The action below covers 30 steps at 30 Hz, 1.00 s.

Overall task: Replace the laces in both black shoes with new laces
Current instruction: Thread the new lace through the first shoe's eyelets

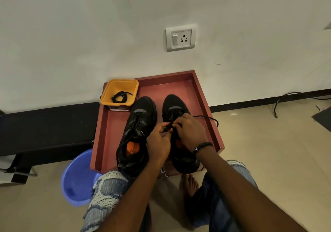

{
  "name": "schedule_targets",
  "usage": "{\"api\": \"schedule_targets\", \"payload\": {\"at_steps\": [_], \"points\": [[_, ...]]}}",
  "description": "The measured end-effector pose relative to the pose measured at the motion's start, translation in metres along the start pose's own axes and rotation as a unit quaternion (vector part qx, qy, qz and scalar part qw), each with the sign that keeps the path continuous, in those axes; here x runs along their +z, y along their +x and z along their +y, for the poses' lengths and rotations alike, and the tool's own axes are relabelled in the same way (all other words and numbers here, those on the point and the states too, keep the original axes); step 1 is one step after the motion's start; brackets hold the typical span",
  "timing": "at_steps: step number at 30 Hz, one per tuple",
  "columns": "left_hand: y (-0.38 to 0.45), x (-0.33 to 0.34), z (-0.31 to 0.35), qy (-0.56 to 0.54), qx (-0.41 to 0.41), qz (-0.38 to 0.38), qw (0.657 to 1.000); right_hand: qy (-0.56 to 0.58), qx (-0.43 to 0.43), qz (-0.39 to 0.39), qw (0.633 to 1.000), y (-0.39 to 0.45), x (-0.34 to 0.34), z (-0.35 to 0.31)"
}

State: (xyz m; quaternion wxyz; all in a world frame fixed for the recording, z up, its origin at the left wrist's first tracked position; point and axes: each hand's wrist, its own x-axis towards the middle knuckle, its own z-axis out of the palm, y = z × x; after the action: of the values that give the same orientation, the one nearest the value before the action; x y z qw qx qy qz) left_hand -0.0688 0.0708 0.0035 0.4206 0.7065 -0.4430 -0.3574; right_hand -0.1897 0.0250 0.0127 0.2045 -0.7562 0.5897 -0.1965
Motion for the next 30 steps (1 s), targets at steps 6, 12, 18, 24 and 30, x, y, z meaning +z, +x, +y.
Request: {"api": "schedule_targets", "payload": {"at_steps": [6, 12, 18, 24, 30], "points": [[0.002, -0.006, 0.0, 0.022, 0.034, -0.023, 0.999, -0.089, -0.083, -0.043, 0.992, 0.005, -0.005, -0.003], [0.005, -0.006, -0.001, 0.04, 0.062, -0.029, 0.997, 0.077, 0.021, -0.016, 0.997, 0.006, -0.011, 0.002], [0.009, -0.009, -0.004, 0.022, 0.044, -0.035, 0.998, 0.178, 0.054, -0.037, 0.982, 0.008, -0.005, 0.009], [0.024, -0.018, 0.007, 0.008, -0.004, -0.072, 0.997, 0.248, 0.092, -0.075, 0.961, 0.015, -0.002, 0.011], [0.031, -0.019, 0.007, -0.075, -0.074, -0.106, 0.989, 0.229, 0.068, -0.11, 0.965, 0.011, -0.01, 0.015]]}}
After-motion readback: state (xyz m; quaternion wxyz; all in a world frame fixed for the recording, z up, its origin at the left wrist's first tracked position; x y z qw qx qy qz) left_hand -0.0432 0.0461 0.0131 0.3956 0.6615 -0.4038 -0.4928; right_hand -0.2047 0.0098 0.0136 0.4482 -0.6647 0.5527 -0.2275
